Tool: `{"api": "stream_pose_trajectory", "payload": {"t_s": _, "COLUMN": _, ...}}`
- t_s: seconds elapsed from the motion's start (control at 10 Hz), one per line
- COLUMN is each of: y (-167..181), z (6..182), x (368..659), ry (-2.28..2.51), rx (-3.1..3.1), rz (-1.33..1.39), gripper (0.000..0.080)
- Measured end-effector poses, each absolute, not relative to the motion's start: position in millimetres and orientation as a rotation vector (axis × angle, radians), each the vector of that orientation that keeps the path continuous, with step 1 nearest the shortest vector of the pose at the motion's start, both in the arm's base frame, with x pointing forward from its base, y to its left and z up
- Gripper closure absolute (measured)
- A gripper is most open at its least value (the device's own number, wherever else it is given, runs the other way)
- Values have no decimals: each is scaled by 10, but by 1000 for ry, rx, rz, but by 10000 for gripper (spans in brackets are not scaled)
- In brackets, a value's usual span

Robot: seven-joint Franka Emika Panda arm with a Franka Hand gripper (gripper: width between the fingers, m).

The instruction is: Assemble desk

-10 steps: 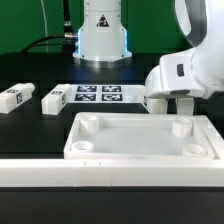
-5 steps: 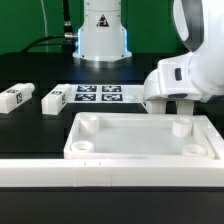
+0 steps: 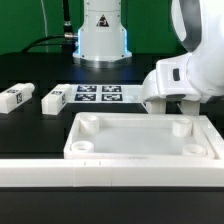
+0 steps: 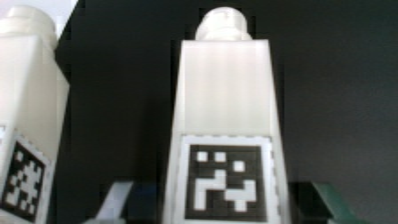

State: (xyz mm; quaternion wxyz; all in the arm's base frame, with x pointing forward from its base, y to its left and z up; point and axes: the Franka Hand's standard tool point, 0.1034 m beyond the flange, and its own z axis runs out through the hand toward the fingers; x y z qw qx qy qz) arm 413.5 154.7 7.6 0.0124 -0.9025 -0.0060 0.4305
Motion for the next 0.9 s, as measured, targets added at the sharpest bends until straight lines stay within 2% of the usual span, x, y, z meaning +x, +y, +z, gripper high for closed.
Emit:
{"api": "stream_pose_trajectory", "payload": {"t_s": 0.2, "y": 1546, "z": 179, "x": 4211, "ry": -19, "rx": -2820, "rz": 1321, "gripper": 509}}
{"api": "stream_pose_trajectory", "payload": {"t_s": 0.6, "y": 1529, "z": 715, "x": 4423, "ry": -53, "rx": -2849, "rz": 1240, "gripper": 509}}
{"api": "stream_pose_trajectory", "payload": {"t_s": 0.7, "y": 1510, "z": 793, "x": 4479, "ry": -55, "rx": -2858, "rz": 1207, "gripper": 509}}
{"api": "stream_pose_trajectory", "payload": {"t_s": 0.9, "y": 1527, "z": 730, "x": 4485, "ry": -53, "rx": -2873, "rz": 1162, "gripper": 509}}
